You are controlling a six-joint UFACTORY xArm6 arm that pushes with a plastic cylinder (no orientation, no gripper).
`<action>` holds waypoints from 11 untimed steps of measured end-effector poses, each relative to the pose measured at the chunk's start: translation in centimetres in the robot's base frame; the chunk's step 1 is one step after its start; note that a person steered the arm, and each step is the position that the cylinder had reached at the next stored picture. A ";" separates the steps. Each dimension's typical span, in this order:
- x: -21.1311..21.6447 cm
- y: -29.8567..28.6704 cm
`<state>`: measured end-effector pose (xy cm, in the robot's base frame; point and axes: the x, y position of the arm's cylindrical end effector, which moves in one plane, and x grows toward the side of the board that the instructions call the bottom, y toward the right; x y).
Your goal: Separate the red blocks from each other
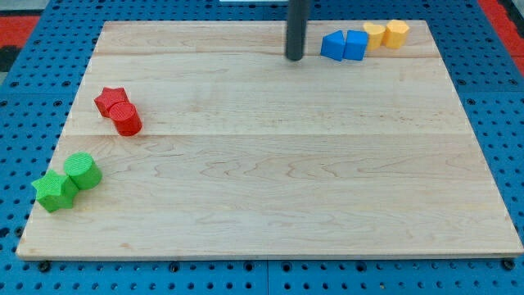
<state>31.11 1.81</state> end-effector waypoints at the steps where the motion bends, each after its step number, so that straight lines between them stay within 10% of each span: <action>1: 10.0 -5.5; 4: 10.5 -24.5; 11: 3.0 -31.0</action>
